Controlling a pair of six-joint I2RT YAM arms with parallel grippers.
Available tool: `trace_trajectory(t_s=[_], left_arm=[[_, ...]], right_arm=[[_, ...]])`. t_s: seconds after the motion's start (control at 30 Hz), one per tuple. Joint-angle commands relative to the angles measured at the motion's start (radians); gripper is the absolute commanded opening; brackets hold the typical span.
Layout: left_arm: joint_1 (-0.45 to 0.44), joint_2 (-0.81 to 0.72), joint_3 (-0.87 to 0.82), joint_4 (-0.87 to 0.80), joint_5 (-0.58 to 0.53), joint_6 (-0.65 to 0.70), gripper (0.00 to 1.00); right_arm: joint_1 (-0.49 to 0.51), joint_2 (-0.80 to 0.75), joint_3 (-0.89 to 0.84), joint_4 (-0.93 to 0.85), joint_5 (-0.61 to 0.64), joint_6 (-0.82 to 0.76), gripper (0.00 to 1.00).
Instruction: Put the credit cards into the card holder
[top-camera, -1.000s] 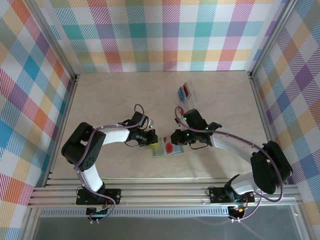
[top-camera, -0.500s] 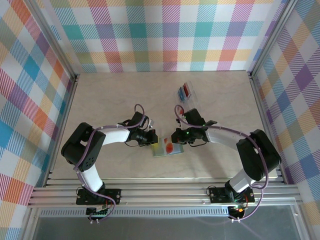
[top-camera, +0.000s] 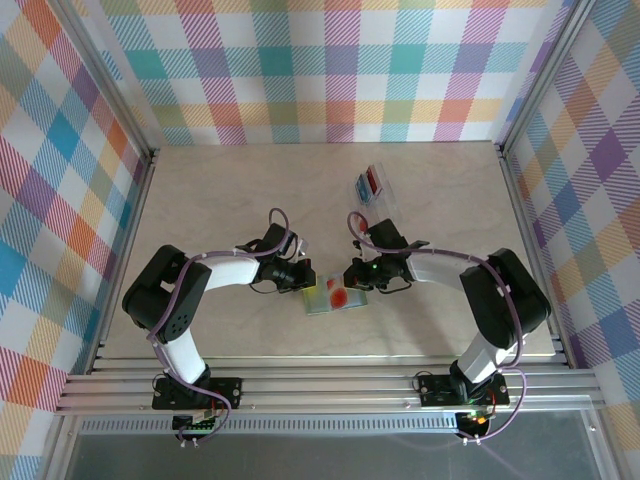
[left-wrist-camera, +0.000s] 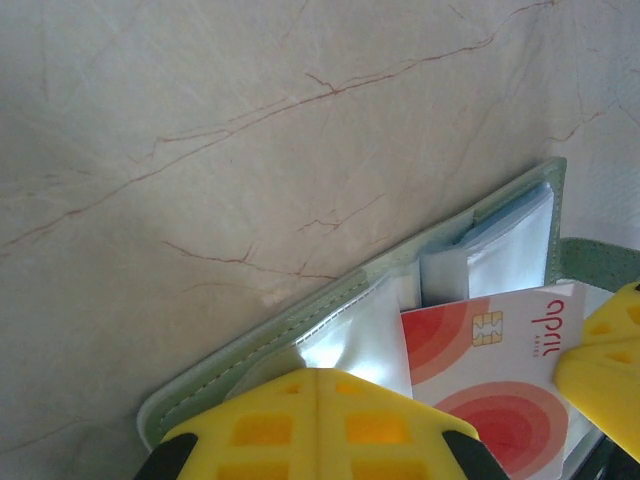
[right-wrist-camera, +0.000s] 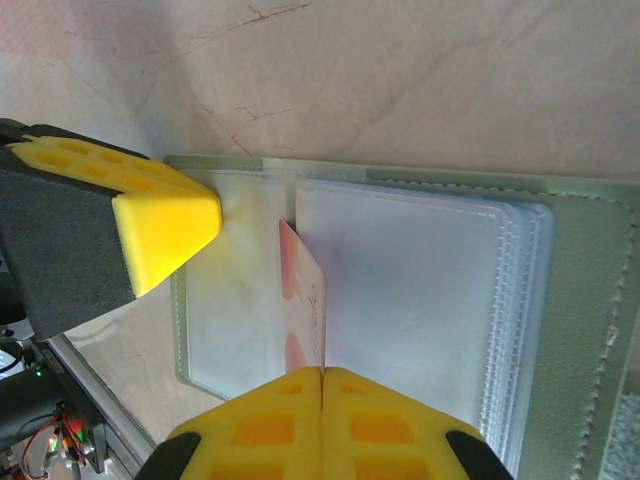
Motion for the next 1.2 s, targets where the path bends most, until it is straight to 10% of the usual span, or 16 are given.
trace_trajectory(t_s=[0.0, 1.17], left_arm=[[-0.010, -0.018, -0.020, -0.061, -0.018, 0.011, 0.00], [-0.010, -0.027, -0.023, -0.053, -0.003, 0.008, 0.00]], right_arm=[[-0.004, 0.022, 0.026, 0.005, -0.011, 0.002, 0.00], [0.039, 0.111, 0.078, 0.069, -0.067, 0.032, 0.00]])
